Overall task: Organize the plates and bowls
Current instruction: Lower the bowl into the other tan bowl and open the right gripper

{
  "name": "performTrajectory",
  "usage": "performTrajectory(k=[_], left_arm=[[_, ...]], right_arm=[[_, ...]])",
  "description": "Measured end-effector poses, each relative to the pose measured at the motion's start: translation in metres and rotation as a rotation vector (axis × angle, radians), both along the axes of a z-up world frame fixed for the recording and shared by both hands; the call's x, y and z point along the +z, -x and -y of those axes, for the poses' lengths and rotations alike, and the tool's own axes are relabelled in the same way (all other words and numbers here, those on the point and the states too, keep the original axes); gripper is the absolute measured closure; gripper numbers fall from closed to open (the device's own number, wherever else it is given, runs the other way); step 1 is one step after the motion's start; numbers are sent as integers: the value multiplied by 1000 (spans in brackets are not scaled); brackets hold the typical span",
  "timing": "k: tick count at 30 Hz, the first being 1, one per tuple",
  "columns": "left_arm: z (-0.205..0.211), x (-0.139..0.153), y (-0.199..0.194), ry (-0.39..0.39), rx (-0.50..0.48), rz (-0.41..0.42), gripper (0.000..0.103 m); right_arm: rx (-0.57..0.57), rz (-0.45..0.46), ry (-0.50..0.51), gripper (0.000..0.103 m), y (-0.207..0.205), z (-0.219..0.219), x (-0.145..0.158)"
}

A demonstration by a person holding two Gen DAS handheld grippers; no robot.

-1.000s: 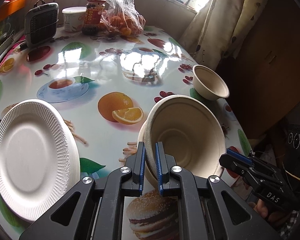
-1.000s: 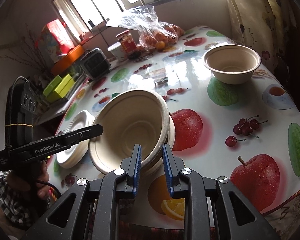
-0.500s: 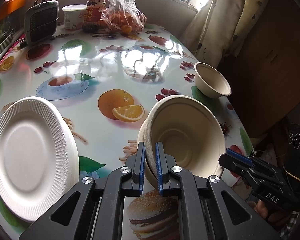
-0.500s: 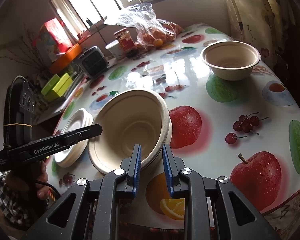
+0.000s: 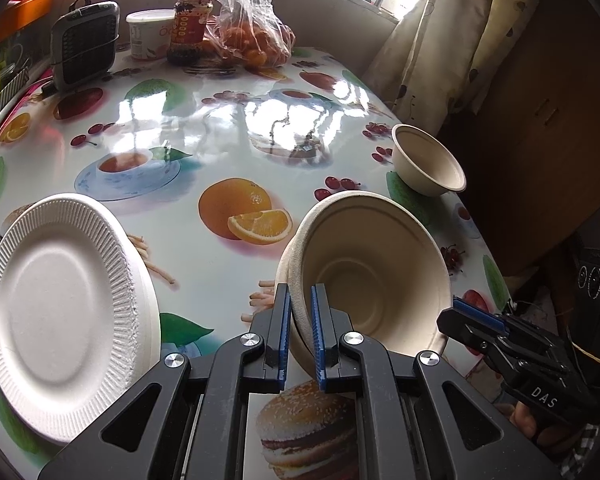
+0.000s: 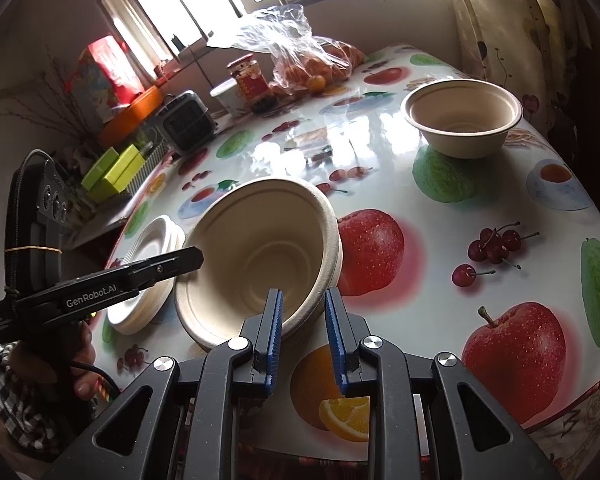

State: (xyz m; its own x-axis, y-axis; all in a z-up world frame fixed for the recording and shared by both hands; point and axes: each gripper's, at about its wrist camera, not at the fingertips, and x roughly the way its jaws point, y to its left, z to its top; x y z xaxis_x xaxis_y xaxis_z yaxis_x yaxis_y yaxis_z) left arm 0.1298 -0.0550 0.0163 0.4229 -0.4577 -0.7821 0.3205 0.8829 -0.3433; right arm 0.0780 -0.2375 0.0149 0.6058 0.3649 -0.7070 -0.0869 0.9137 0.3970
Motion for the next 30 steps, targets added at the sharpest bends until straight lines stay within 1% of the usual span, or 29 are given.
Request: performTrajectory(k=[17,22,30], left_arm=[[-3,-1,0,-4,3,1,92],[-2,0,0,-13,2,6,85],[-1,0,1,-13,3,5,84]], right_arm=[[0,1,2,81,0,-1,1],[-1,0,2,81,0,-1,0],[1,1,2,81,-1,-1,0]])
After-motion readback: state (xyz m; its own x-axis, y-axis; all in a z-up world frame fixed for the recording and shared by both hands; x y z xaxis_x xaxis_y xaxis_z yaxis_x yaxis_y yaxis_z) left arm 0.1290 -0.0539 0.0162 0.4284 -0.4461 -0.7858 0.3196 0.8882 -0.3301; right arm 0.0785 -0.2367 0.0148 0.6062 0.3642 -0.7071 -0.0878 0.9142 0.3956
